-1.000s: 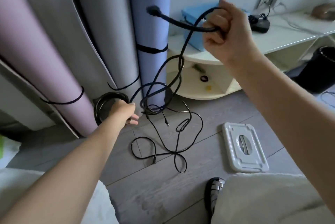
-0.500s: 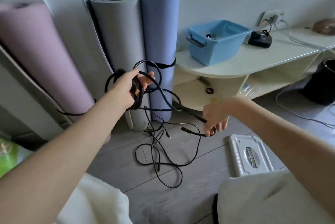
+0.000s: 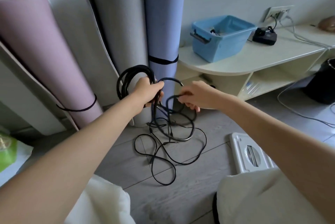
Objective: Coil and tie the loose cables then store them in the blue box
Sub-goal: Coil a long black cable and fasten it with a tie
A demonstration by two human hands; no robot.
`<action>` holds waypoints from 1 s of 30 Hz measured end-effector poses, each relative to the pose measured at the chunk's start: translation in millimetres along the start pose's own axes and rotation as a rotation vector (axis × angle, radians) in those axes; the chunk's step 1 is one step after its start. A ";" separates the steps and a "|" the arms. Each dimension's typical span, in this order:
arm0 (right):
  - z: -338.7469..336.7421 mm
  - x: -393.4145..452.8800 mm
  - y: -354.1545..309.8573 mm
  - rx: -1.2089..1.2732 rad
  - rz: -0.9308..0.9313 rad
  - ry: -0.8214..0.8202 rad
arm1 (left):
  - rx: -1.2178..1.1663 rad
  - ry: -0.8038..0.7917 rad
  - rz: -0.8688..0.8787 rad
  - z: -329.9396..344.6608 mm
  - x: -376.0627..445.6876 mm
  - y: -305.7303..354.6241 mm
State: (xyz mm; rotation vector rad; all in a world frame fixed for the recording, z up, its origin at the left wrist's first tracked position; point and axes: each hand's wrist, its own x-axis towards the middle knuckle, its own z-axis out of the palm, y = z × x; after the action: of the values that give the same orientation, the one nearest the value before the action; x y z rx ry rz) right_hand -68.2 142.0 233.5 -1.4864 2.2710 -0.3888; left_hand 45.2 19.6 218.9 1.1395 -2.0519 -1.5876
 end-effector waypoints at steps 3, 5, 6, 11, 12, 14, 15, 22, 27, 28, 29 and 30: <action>-9.9 -1.3 -11.0 0.173 -0.130 0.210 | 0.274 0.115 0.073 -5.3 10.2 -11.0; -23.5 -3.5 -8.0 0.301 -0.133 0.382 | 0.310 0.164 0.060 -16.3 14.3 -17.0; -32.1 -4.0 -3.5 0.387 -0.112 0.475 | 0.317 0.194 0.054 -23.1 16.0 -20.5; -60.4 -9.7 24.2 0.867 0.043 0.839 | 0.407 0.382 0.048 -45.9 20.7 -27.8; -61.3 -10.4 26.3 0.896 0.064 0.875 | 0.451 0.421 0.053 -47.6 18.7 -25.5; -61.8 -11.5 26.9 0.953 0.101 0.934 | 0.552 0.492 0.085 -50.0 16.1 -23.7; -63.0 -12.4 25.7 0.982 0.117 0.972 | 0.589 0.510 0.113 -50.7 13.5 -23.1; -59.7 -20.7 8.9 0.746 -0.018 0.574 | 0.422 0.459 0.056 -47.9 20.9 -28.1; -49.0 -15.1 14.0 -0.062 -0.053 0.439 | 0.469 0.492 0.179 -37.5 20.6 -14.4; -48.4 -16.0 15.8 -0.121 -0.061 0.405 | 0.488 0.509 0.195 -36.8 20.5 -11.7; -47.3 -16.8 16.6 -0.162 -0.066 0.366 | 0.500 0.526 0.208 -36.8 22.3 -10.8; -45.4 -17.2 17.4 -0.197 -0.065 0.332 | 0.507 0.539 0.209 -36.8 23.2 -10.0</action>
State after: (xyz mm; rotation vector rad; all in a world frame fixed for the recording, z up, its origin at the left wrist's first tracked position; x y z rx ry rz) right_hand -97.4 165.4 268.9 -1.7037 2.5863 -0.4723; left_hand 58.7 -22.9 217.2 1.2780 -2.1375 -0.5768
